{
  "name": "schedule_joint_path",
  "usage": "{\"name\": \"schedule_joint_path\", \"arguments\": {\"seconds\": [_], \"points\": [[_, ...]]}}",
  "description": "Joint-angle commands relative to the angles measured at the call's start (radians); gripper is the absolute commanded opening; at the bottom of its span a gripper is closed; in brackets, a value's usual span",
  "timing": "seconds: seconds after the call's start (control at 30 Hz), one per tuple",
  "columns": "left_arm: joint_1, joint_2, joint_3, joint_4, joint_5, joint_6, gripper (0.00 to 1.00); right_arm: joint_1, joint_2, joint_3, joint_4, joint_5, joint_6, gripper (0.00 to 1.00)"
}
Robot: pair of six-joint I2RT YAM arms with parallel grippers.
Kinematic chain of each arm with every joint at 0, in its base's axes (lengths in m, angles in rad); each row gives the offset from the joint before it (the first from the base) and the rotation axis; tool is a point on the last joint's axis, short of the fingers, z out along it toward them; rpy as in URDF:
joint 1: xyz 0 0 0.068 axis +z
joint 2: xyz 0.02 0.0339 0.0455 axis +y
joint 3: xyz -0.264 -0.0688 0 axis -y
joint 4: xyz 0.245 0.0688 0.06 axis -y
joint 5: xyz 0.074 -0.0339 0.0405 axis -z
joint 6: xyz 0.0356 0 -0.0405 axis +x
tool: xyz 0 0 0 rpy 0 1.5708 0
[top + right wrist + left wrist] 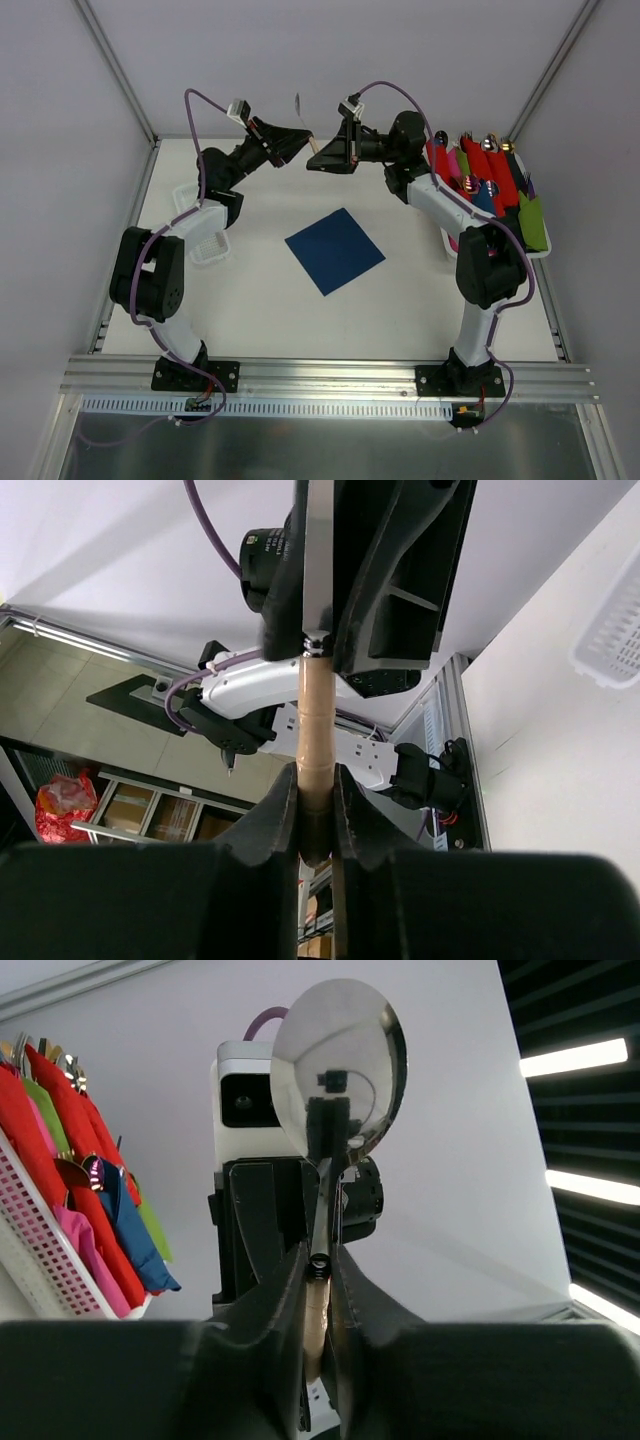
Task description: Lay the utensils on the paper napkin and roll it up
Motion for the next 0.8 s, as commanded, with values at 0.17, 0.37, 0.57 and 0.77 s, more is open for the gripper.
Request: {"name": "schedule_joint_path", "arguments": {"seconds": [0.17, 0.37, 0.57, 0.77], "points": [[-0.001, -0.142, -0.038, 0.072, 0.025, 0.144, 0.63, -0.015, -0.192, 0.039, -0.566, 0.136, -0.560, 0.00], [-0.004, -0.353, 0.115, -0.816, -0.100, 0.726, 0.65, 0.012, -0.319, 0.107, -1.140, 0.636, -1.086, 0.00], [-0.059, -0.393, 0.178, -1.171, -0.303, 0.855, 0.54, 0.124, -0.370, 0.060, -1.231, 0.975, -1.251, 0.00], [-0.141, -0.364, 0.218, -1.265, -0.417, 0.878, 0.47, 0.228, -0.382, 0.040, -1.199, 1.115, -1.225, 0.00]]}}
